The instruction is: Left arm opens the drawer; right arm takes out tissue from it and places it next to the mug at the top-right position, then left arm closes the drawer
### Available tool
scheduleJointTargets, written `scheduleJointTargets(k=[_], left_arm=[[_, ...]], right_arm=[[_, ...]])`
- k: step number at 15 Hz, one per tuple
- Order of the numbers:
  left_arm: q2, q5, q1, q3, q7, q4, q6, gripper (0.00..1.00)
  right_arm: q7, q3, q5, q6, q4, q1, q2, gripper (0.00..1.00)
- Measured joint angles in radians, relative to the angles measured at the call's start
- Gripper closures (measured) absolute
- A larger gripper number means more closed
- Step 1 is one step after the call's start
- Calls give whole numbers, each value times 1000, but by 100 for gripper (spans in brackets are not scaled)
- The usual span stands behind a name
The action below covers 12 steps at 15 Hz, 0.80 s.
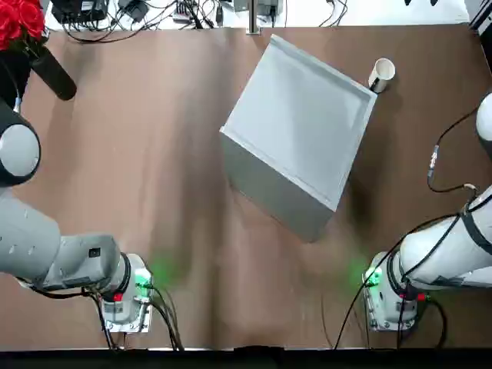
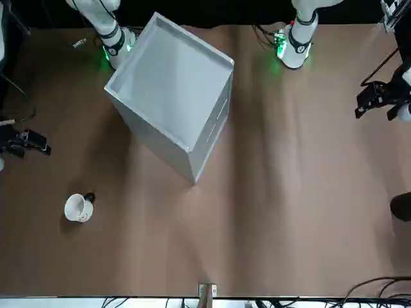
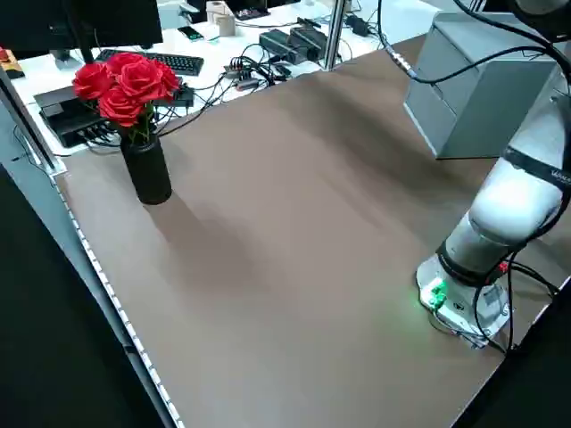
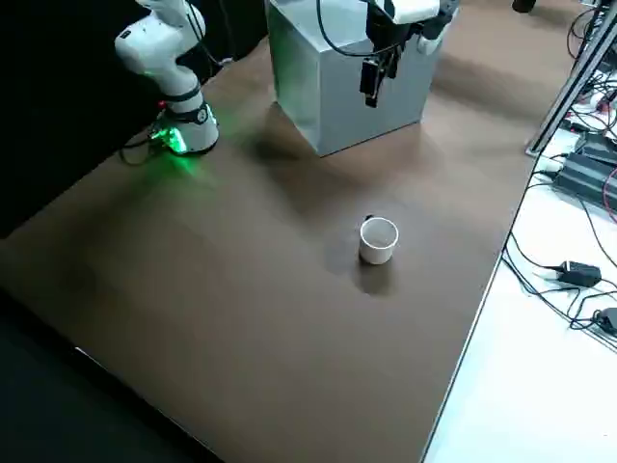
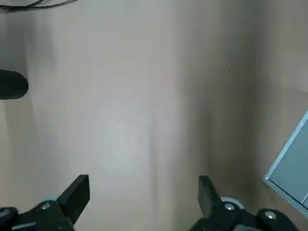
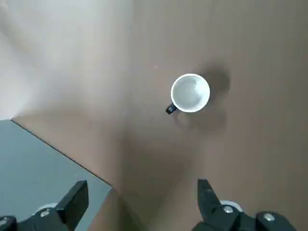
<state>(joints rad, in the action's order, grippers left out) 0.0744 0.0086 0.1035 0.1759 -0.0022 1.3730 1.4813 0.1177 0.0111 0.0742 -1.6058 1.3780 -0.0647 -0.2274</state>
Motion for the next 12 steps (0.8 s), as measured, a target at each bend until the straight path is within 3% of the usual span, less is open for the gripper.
scheduleJointTargets(k=[7,12], left_arm=[[10,0,1,-4,-1,2,-1,0],[117,-20,51,-9,-22,27,-62,0]], right_arm=[[-3,1,0,0,0,-1,1,0],[-4,2,0,-1,0,-2,1,0]])
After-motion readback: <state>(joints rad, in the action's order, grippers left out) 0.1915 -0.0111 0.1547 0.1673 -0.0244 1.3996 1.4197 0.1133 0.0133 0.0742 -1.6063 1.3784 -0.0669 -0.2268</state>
